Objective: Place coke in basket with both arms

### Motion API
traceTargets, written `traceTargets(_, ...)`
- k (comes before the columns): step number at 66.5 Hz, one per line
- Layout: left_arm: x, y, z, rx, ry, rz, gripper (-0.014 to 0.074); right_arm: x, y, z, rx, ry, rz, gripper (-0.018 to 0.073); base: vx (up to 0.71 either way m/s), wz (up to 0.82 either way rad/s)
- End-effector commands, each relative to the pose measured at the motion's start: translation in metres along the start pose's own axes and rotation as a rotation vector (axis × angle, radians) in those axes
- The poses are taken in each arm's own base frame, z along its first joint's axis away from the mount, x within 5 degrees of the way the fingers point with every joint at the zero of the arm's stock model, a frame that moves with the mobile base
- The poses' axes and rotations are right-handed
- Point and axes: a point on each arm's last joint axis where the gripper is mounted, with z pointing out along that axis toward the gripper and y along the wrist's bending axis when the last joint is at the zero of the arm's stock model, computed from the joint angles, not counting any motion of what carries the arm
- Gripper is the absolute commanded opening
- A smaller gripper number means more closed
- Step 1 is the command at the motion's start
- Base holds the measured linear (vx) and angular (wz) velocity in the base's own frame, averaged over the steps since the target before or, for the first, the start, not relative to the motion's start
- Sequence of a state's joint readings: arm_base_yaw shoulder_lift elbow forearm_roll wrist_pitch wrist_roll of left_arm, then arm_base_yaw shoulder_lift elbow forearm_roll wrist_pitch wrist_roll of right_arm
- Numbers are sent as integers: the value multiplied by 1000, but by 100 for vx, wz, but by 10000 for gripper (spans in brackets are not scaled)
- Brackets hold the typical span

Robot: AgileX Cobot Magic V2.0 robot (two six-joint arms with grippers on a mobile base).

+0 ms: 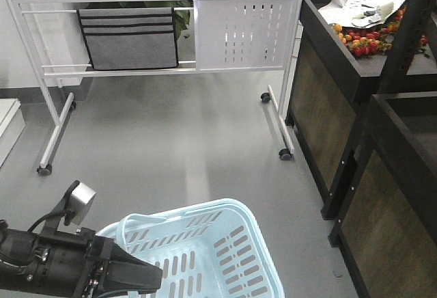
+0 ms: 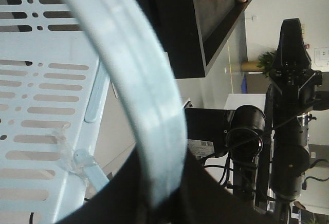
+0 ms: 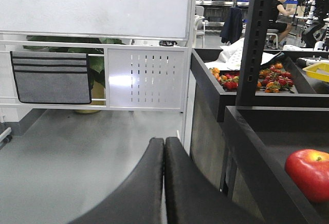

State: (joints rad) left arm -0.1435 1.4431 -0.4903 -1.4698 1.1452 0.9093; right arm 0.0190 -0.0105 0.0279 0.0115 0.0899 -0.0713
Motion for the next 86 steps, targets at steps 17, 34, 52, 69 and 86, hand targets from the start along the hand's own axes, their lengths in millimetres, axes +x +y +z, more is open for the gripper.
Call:
traceTargets(17,-2,-18,-3,105,-21,25,-6,-5,-1,-1,11,-77,-6,-10,14,2)
traceTargets(34,-2,-18,-3,105,-21,25,-6,-5,-1,-1,11,-77,-6,-10,14,3)
traceTargets(52,-2,-18,-3,105,-21,25,-6,-5,-1,-1,11,-77,-6,-10,14,2)
traceTargets(69,-2,-18,-3,105,-21,25,-6,-5,-1,-1,11,-77,-6,-10,13,2)
traceTargets(86,-2,-18,-3,105,-21,25,-6,-5,-1,-1,11,-77,-6,-10,13,0)
